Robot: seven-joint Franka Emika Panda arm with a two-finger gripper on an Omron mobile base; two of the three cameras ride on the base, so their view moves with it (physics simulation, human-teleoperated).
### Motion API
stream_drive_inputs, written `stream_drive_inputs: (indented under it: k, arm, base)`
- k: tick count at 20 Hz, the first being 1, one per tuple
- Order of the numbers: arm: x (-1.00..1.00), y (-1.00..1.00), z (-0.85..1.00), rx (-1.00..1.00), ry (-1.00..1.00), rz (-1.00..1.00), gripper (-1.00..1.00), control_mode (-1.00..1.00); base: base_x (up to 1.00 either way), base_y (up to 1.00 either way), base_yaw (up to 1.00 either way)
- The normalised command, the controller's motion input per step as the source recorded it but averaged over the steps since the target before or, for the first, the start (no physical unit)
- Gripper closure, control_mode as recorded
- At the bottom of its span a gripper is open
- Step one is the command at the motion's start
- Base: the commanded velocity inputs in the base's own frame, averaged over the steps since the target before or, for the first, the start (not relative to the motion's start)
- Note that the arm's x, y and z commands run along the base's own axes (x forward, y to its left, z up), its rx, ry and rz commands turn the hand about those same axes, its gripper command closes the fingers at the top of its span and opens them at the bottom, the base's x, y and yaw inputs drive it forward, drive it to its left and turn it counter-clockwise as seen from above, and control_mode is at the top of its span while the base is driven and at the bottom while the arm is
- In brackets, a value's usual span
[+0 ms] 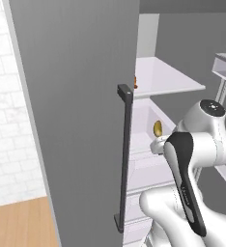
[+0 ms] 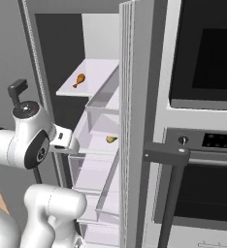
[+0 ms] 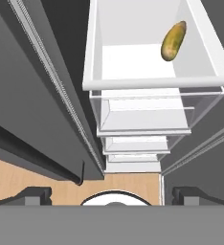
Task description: Place one cucumber and one chicken drumstick in each tupperware on the nearby counter, to pack two identical lunches.
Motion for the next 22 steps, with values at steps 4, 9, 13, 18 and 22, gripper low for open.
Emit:
stream_drive_inputs:
  k: [4, 9, 13, 18, 22]
  arm:
    - [0.00, 0.00, 0.00, 0.00, 0.00, 0.00, -1.00, 1.00]
    - [0.00, 0.00, 0.00, 0.00, 0.00, 0.00, -1.00, 1.00]
    - [0.00, 0.00, 0.00, 0.00, -0.01, 0.00, -1.00, -1.00]
    - [0.08, -0.14, 0.49, 0.07, -0.16, 0.00, -1.00, -1.00]
    - [0.18, -0.16, 0.96, 0.02, -0.10, 0.00, -1.00, -1.00]
  base:
    - [0.01, -0.02, 0.00]
    - [0.00, 0.00, 0.00]
    - [0.00, 0.00, 0.00]
    - [0.00, 0.00, 0.00]
    - [0.00, 0.00, 0.00]
